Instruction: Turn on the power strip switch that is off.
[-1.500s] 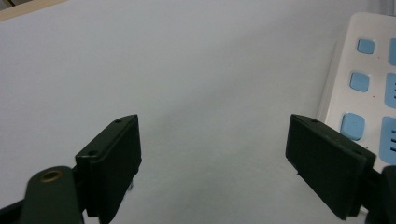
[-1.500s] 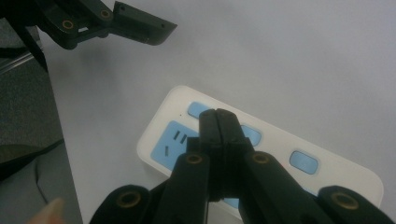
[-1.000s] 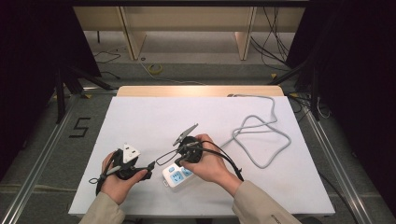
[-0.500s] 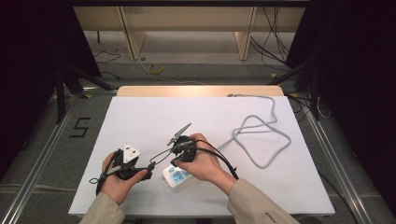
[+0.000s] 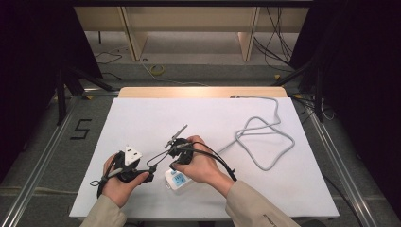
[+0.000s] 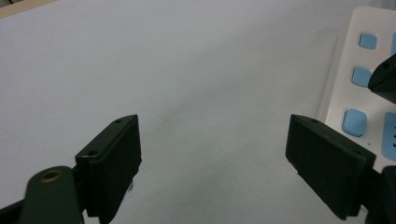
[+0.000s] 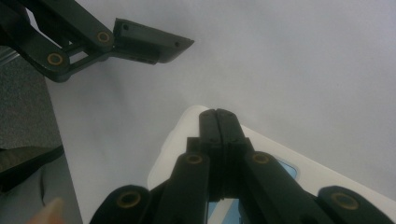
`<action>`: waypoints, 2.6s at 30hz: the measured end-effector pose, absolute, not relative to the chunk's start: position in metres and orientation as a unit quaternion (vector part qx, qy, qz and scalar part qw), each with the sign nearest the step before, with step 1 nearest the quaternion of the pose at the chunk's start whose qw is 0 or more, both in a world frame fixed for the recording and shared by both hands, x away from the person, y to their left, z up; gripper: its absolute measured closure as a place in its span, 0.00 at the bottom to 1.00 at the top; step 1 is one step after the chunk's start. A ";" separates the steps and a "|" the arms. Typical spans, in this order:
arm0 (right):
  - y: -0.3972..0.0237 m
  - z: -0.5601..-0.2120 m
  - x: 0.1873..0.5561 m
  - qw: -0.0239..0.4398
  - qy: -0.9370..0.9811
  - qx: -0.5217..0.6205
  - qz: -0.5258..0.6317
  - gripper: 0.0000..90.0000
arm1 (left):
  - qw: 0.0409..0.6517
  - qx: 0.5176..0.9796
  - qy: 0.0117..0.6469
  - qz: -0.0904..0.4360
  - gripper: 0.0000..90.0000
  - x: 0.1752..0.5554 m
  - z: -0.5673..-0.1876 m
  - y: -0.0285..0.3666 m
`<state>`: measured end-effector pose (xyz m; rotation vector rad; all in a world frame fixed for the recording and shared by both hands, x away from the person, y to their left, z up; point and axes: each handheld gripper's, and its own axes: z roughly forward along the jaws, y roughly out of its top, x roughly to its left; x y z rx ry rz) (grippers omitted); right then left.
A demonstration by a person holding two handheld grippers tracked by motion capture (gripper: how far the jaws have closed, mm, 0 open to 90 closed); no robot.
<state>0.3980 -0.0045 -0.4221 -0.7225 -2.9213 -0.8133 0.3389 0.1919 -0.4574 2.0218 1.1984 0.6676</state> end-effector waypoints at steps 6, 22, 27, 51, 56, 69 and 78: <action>-0.002 -0.423 0.400 0.014 -0.937 -0.239 -0.255 1.00 | 0.341 0.778 0.461 0.257 0.20 0.339 -0.457 0.192; 0.006 -0.428 0.403 0.024 -0.938 -0.251 -0.237 1.00 | 0.338 0.779 0.462 0.257 0.20 0.339 -0.458 0.193; 0.008 -0.430 0.403 0.025 -0.938 -0.258 -0.231 1.00 | 0.338 0.779 0.461 0.257 0.20 0.339 -0.458 0.192; 0.011 -0.437 0.405 0.026 -0.940 -0.269 -0.210 1.00 | 0.337 0.779 0.461 0.257 0.20 0.340 -0.458 0.192; 0.011 -0.438 0.406 0.026 -0.940 -0.269 -0.209 1.00 | 0.337 0.779 0.462 0.256 0.20 0.340 -0.459 0.192; 0.013 -0.439 0.406 0.025 -0.941 -0.271 -0.203 1.00 | 0.337 0.778 0.464 0.256 0.20 0.340 -0.460 0.192; 0.013 -0.441 0.404 0.018 -0.939 -0.277 -0.203 1.00 | 0.335 0.781 0.461 0.255 0.20 0.339 -0.459 0.191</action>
